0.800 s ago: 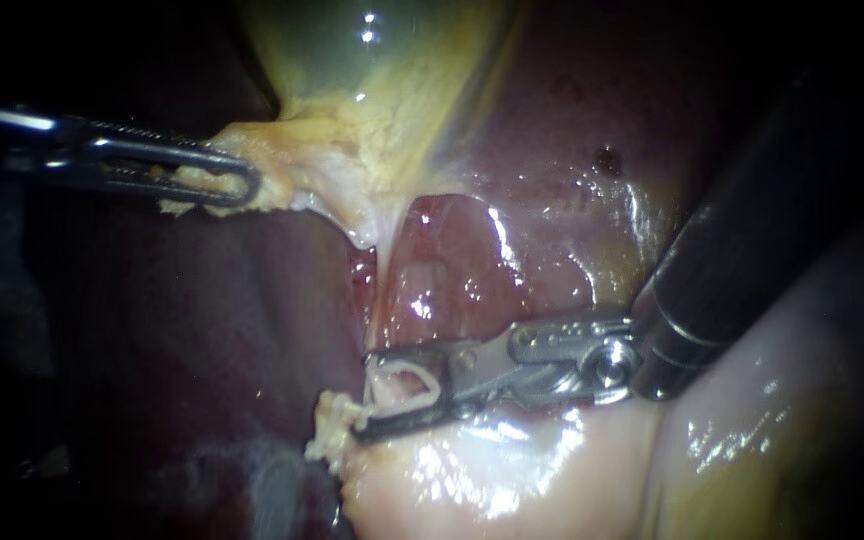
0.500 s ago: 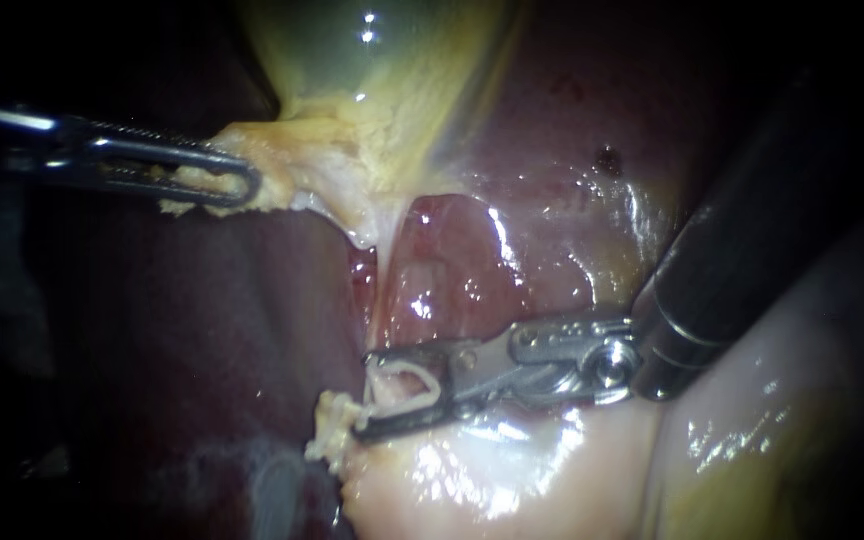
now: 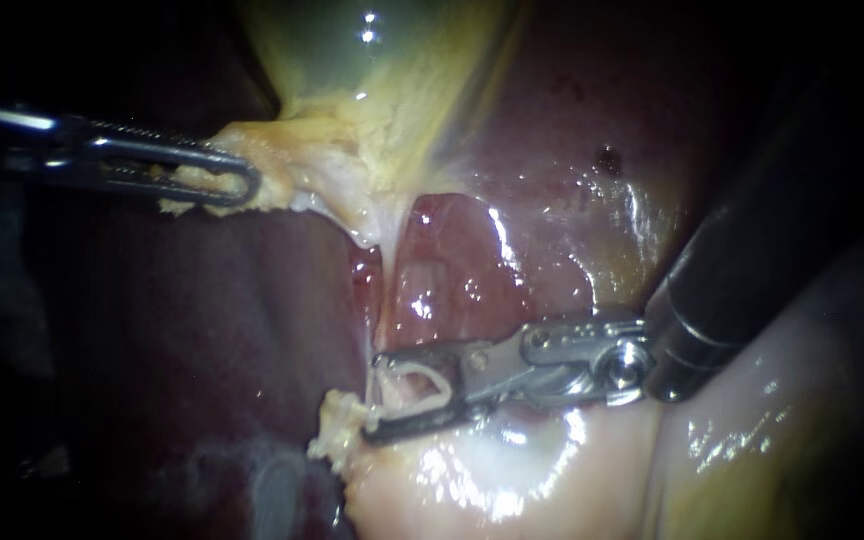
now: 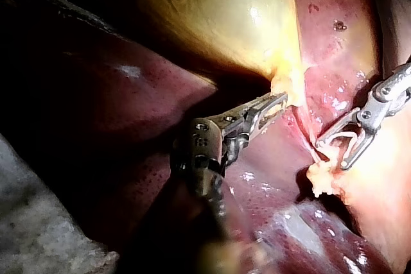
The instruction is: Clipping first clip right tube
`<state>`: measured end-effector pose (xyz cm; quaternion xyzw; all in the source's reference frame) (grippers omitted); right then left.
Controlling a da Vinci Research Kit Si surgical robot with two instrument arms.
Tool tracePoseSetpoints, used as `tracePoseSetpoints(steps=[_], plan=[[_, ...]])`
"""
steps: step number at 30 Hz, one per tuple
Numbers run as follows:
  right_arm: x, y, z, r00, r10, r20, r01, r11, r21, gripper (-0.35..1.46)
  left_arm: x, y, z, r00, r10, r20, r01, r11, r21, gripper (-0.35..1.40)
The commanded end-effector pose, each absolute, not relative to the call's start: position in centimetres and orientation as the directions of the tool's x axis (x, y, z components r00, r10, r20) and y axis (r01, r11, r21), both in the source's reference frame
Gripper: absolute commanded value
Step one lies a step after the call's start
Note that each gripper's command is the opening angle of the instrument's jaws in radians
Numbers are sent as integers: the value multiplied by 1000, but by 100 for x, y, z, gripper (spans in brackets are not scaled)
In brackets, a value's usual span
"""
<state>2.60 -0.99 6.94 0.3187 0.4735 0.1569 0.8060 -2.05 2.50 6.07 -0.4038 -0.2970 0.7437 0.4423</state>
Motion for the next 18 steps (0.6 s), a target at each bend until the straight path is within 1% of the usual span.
tracePoseSetpoints(steps=[1,11,18], plan=[[259,-99,694,497,557,-666,51,747,663,50,-205,250,607,-283,898,-338,-418,-432,-799,-35],[262,-100,690,478,561,-675,65,744,665,50,-205,250,607,-283,898,-338,-418,-432,-799,-35],[253,-95,679,478,563,-674,73,739,670,50,-205,250,607,-283,898,-338,-418,-432,-799,-35]])
